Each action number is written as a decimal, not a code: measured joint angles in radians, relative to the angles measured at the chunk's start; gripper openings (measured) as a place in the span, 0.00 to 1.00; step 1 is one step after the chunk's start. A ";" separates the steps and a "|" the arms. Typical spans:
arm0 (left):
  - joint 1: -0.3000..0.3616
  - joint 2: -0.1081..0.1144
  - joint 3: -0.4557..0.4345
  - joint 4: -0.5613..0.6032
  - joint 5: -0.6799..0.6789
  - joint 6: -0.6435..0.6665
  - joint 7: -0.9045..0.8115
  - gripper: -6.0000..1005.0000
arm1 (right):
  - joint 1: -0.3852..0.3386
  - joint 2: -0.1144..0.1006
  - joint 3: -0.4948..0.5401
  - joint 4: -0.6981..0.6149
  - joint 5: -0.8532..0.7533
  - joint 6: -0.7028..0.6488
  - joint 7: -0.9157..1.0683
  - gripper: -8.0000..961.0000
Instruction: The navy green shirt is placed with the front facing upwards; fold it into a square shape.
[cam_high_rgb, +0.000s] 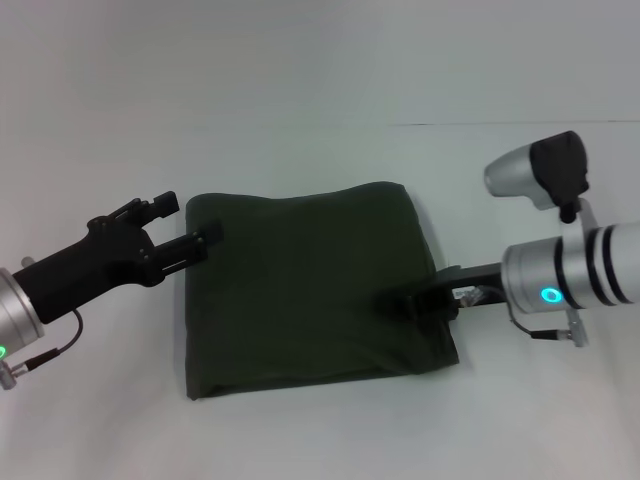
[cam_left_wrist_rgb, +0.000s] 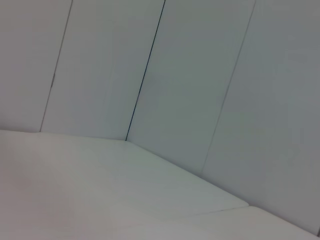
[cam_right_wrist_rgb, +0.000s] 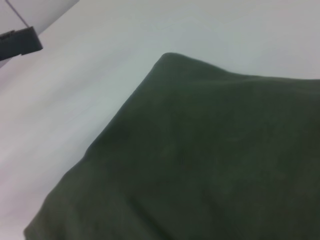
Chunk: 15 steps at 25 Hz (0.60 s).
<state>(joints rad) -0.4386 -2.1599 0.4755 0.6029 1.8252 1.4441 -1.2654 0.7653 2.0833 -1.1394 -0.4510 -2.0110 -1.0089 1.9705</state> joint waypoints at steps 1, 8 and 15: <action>0.000 0.000 0.000 0.000 0.000 0.000 0.000 0.87 | -0.009 -0.001 0.000 -0.009 0.000 -0.001 0.003 0.11; -0.006 0.001 0.000 0.000 -0.003 -0.014 -0.010 0.87 | -0.102 -0.018 0.008 -0.107 0.005 -0.041 0.049 0.12; -0.026 0.002 0.002 0.000 -0.034 -0.054 -0.032 0.87 | -0.191 -0.012 0.168 -0.244 0.010 -0.167 0.024 0.12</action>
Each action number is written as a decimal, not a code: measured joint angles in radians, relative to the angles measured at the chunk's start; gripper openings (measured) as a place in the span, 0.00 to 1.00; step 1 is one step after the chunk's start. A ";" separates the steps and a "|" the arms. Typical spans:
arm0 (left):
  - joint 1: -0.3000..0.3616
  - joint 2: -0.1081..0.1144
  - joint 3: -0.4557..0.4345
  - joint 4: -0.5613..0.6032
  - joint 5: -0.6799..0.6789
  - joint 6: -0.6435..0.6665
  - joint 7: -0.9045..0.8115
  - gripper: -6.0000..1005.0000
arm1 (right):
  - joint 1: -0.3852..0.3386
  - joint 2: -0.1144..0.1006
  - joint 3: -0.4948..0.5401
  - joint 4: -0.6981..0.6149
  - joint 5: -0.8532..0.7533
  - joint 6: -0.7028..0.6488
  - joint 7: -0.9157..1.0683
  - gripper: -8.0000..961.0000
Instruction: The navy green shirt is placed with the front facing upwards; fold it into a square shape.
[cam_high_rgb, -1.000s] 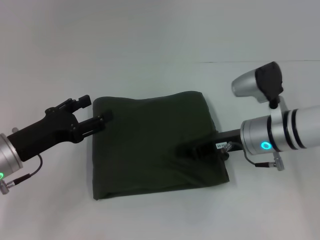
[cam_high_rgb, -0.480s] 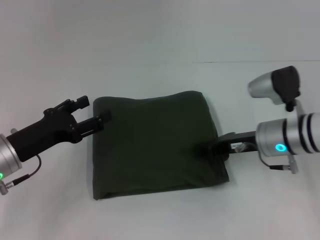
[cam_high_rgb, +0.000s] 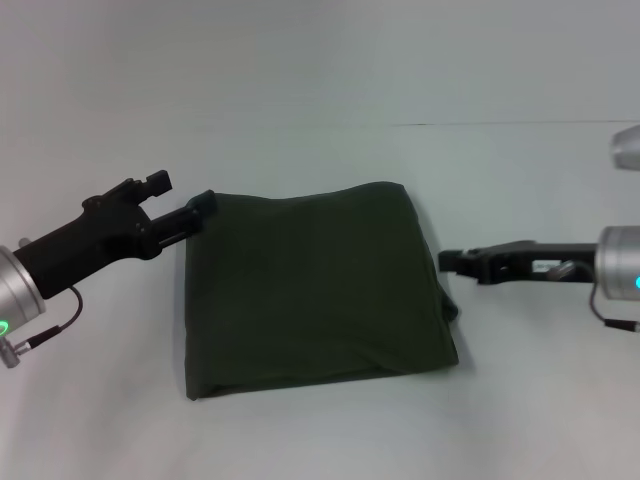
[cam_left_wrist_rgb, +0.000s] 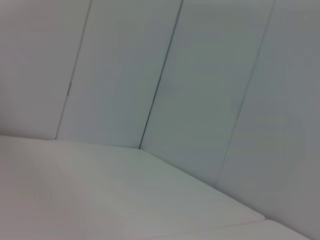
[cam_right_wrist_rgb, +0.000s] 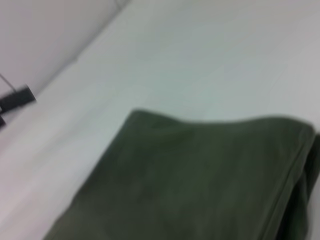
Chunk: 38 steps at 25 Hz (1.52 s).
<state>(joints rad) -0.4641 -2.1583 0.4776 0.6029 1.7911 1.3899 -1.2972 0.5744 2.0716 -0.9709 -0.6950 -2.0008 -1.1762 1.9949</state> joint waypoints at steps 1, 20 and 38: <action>-0.002 0.000 0.001 -0.001 -0.002 -0.007 -0.008 0.87 | -0.005 0.002 0.023 -0.007 0.000 -0.010 -0.002 0.12; -0.005 -0.002 0.006 -0.011 -0.003 -0.025 -0.024 0.87 | 0.101 -0.060 0.103 0.112 -0.117 0.035 0.258 0.60; -0.004 0.006 0.007 -0.002 0.013 -0.016 -0.014 0.87 | 0.217 -0.022 0.093 0.272 -0.128 0.201 0.262 0.94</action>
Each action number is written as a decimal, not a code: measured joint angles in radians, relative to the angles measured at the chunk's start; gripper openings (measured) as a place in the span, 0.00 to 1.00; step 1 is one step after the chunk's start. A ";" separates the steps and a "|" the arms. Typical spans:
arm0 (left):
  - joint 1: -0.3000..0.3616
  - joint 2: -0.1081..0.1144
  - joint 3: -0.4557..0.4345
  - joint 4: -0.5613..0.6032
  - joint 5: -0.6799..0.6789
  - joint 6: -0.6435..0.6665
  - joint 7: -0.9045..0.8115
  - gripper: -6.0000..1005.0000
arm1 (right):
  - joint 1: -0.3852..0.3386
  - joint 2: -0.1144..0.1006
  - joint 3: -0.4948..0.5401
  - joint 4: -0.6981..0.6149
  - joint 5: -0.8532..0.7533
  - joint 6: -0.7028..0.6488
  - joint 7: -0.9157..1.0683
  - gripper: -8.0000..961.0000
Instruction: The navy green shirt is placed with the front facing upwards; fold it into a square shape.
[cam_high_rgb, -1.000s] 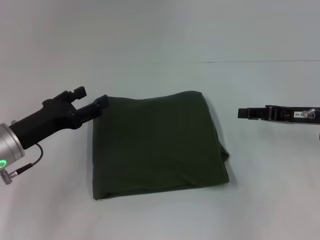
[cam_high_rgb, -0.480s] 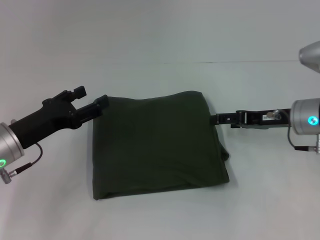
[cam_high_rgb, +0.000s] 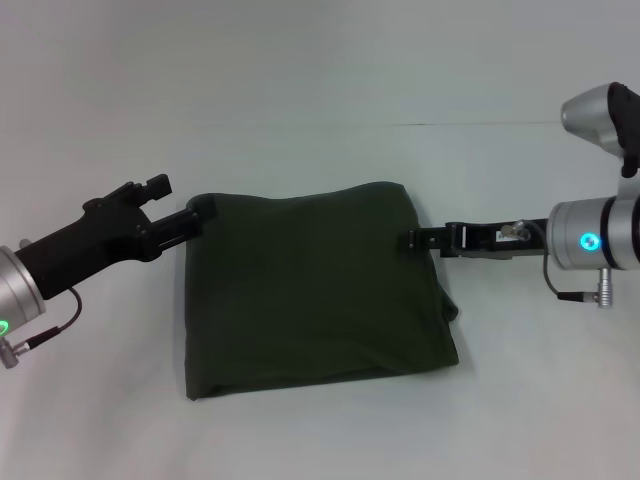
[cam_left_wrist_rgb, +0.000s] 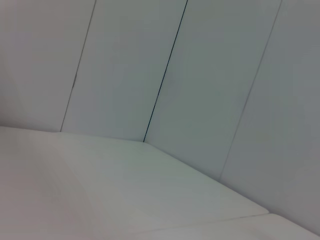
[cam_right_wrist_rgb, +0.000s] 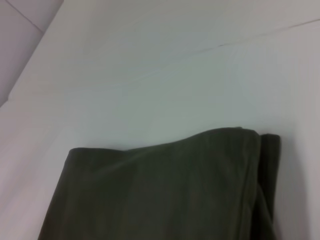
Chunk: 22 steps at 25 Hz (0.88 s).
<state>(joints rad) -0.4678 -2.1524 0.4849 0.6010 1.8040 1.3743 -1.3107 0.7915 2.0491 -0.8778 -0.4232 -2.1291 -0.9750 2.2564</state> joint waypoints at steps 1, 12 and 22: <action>0.000 0.000 0.000 0.000 0.000 0.000 0.000 0.87 | 0.002 0.003 0.000 0.002 0.000 0.008 0.001 0.93; -0.002 0.003 0.000 0.000 0.000 -0.008 0.002 0.87 | 0.017 0.012 0.000 0.033 0.000 0.049 0.009 0.93; -0.002 0.003 -0.005 0.000 0.000 -0.009 0.002 0.87 | 0.023 0.023 -0.013 0.049 0.000 0.076 0.011 0.92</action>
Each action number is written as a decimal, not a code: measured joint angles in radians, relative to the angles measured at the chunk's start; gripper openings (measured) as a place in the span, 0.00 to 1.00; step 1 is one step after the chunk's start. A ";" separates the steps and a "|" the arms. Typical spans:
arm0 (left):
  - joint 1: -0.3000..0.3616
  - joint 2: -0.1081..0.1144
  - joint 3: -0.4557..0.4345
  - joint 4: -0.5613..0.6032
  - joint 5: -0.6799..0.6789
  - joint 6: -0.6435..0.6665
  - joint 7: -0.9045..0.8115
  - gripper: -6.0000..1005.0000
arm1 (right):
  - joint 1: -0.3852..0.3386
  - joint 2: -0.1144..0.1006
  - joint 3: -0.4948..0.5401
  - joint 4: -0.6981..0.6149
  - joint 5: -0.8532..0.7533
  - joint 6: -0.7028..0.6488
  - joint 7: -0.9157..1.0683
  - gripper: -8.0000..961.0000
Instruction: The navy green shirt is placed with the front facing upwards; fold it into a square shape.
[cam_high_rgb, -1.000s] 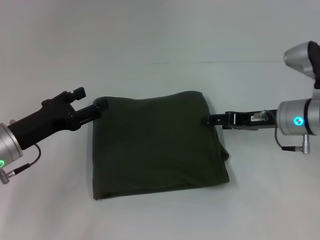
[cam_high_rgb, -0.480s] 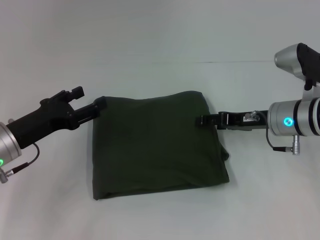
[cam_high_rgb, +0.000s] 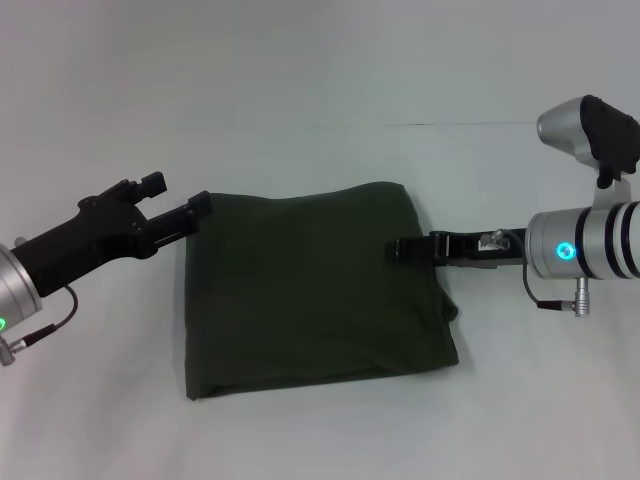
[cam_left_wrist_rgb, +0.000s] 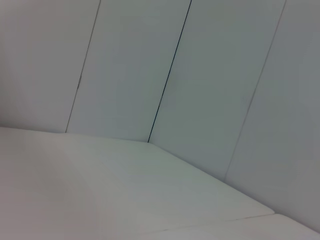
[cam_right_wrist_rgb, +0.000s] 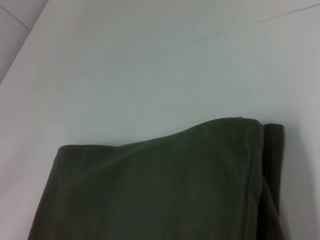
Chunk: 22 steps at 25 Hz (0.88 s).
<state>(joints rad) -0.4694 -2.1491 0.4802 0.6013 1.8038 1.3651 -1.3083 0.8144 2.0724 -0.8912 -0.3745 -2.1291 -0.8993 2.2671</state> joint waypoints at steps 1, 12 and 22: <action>0.000 0.000 0.000 0.000 0.000 0.000 0.000 0.87 | 0.000 0.001 -0.001 0.000 0.000 0.000 0.000 0.91; 0.001 0.000 -0.003 0.000 -0.001 0.000 -0.001 0.87 | 0.015 0.011 -0.002 0.018 0.000 0.018 0.015 0.72; 0.008 0.000 -0.005 0.000 -0.004 0.000 0.000 0.87 | 0.013 0.012 -0.002 0.028 0.005 0.027 0.015 0.29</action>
<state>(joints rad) -0.4617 -2.1490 0.4755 0.6013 1.7995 1.3652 -1.3086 0.8274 2.0844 -0.8929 -0.3464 -2.1243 -0.8718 2.2826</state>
